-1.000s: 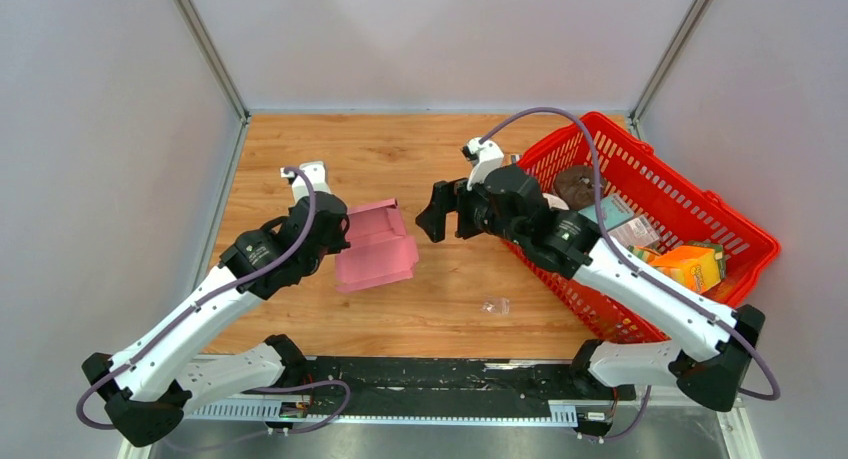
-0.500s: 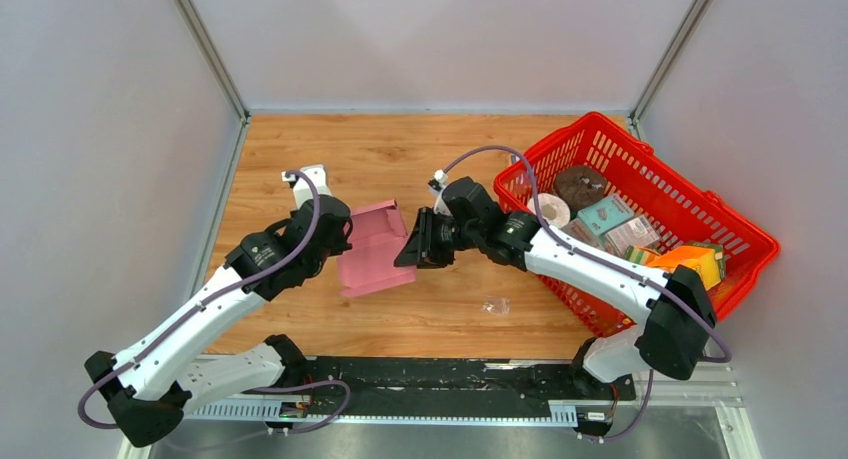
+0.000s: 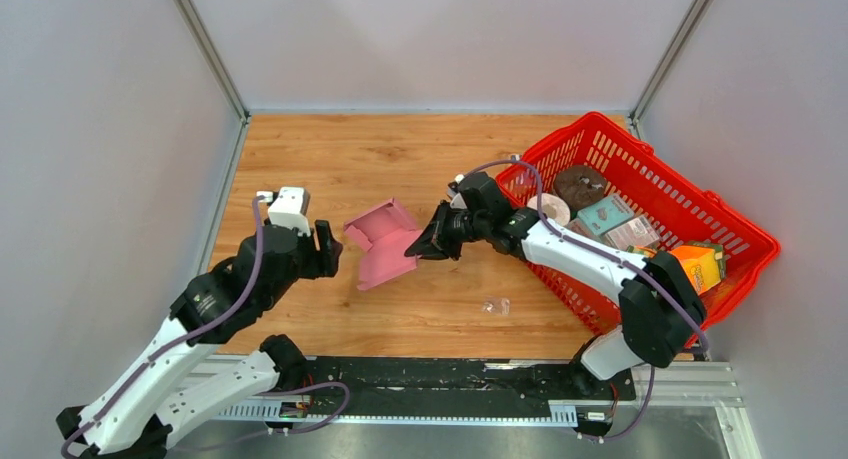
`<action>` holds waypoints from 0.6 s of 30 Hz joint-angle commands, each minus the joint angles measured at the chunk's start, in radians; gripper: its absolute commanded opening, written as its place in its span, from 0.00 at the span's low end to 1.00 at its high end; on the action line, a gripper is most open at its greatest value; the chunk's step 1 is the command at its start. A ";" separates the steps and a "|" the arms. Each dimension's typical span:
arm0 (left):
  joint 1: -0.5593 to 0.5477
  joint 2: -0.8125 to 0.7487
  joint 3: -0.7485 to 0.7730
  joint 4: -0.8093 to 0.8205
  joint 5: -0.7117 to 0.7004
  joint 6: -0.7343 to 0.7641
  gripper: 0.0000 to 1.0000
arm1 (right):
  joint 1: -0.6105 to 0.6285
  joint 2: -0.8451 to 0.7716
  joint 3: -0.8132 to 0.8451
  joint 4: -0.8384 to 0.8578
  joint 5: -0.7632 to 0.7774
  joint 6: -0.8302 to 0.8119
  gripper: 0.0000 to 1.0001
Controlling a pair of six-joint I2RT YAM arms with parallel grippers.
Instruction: Fold the paper box
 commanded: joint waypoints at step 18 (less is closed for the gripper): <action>-0.479 0.531 0.176 0.030 -0.023 0.641 0.75 | -0.067 0.059 -0.072 0.166 -0.175 0.206 0.04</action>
